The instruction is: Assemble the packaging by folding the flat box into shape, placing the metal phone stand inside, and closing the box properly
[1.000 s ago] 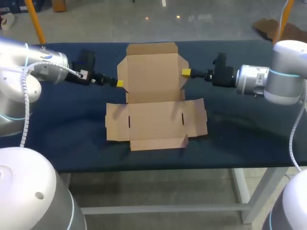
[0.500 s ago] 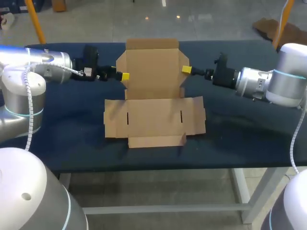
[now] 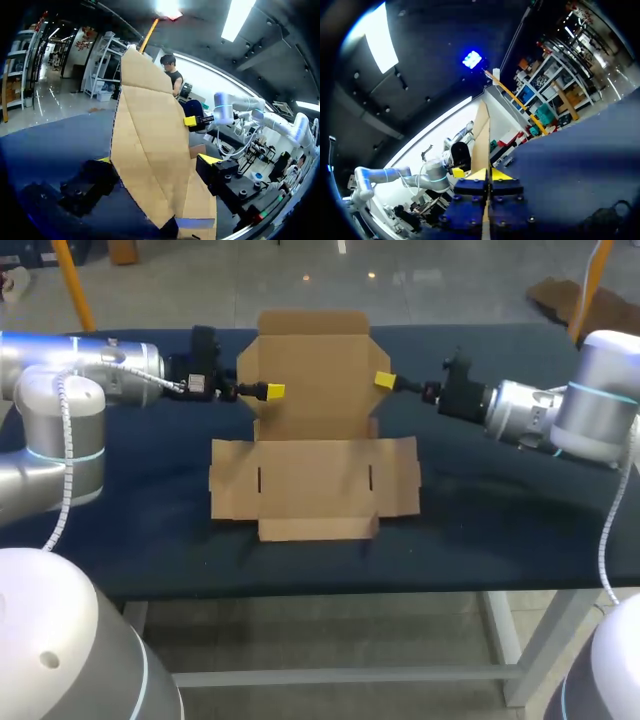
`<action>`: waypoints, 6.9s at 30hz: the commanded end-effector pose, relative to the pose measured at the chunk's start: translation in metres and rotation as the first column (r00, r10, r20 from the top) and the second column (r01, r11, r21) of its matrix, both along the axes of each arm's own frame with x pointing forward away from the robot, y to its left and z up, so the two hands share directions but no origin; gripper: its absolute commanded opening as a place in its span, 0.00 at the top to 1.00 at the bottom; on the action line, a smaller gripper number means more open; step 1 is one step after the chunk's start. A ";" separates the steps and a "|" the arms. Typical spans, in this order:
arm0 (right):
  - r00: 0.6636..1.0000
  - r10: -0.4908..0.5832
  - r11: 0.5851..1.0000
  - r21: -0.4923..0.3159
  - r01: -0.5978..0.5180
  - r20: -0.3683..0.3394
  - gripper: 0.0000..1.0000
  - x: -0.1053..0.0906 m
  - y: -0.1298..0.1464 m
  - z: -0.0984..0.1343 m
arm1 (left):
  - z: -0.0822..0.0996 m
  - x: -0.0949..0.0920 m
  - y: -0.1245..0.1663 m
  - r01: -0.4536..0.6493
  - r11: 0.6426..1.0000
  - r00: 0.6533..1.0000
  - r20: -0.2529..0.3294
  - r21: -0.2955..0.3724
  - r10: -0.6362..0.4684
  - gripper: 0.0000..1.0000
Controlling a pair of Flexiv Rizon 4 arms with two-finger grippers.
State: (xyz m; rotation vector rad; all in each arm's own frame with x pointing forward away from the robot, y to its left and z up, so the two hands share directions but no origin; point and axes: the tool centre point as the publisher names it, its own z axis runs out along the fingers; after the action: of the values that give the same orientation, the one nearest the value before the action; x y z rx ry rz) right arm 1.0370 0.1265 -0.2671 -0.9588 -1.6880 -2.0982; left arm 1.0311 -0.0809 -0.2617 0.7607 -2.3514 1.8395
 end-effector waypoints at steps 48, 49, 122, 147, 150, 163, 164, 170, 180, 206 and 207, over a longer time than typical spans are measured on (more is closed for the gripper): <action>1.000 -0.009 1.000 0.000 0.009 0.012 0.26 0.014 -0.006 0.010 | 0.005 0.009 -0.023 0.169 0.985 0.985 0.030 -0.043 -0.168 1.00; 1.000 -0.019 1.000 -0.015 0.020 0.013 0.24 0.013 -0.008 0.011 | 0.006 0.009 -0.023 0.168 0.985 0.986 0.029 -0.046 -0.167 1.00; 0.919 -0.158 0.863 -0.401 0.307 0.362 1.00 -0.118 -0.066 0.028 | 0.091 0.035 -0.071 0.300 0.948 0.934 0.236 -0.103 -0.270 1.00; 0.881 -0.106 0.801 -0.485 0.351 0.462 1.00 -0.172 -0.067 -0.001 | 0.117 0.002 -0.083 0.279 0.955 0.948 0.190 -0.103 -0.257 1.00; 0.877 -0.104 0.791 -0.496 0.359 0.468 1.00 -0.180 -0.068 -0.003 | 0.115 -0.003 -0.084 0.274 0.956 0.951 0.174 -0.104 -0.254 1.00; 0.889 -0.096 0.772 -0.530 0.351 0.449 1.00 -0.204 -0.066 -0.018 | 0.096 -0.008 -0.083 0.280 0.950 0.956 0.133 -0.137 -0.263 1.00; 0.890 -0.095 0.771 -0.532 0.349 0.446 1.00 -0.205 -0.064 -0.020 | 0.094 -0.007 -0.083 0.281 0.950 0.956 0.131 -0.139 -0.264 1.00; 0.899 -0.099 0.773 -0.536 0.340 0.427 1.00 -0.206 -0.054 -0.032 | 0.088 -0.005 -0.082 0.289 0.946 0.953 0.135 -0.144 -0.271 1.00; 0.913 -0.104 0.776 -0.542 0.323 0.395 1.00 -0.195 -0.026 -0.058 | 0.081 -0.003 -0.081 0.302 0.944 0.947 0.155 -0.136 -0.281 1.00; 0.915 -0.102 0.777 -0.543 0.318 0.390 1.00 -0.177 0.011 -0.067 | 0.098 -0.015 -0.074 0.364 0.922 0.916 0.229 -0.132 -0.329 1.00; 0.915 -0.101 0.777 -0.543 0.318 0.391 1.00 -0.176 0.012 -0.067 | 0.100 -0.016 -0.073 0.365 0.922 0.916 0.229 -0.132 -0.330 1.00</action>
State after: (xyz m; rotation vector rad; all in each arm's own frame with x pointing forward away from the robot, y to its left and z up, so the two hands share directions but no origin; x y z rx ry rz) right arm 0.8614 0.1346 -0.3332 -1.0125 -2.6408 -1.9664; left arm 1.0164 -0.1586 -0.1671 0.1261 -2.2050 2.0061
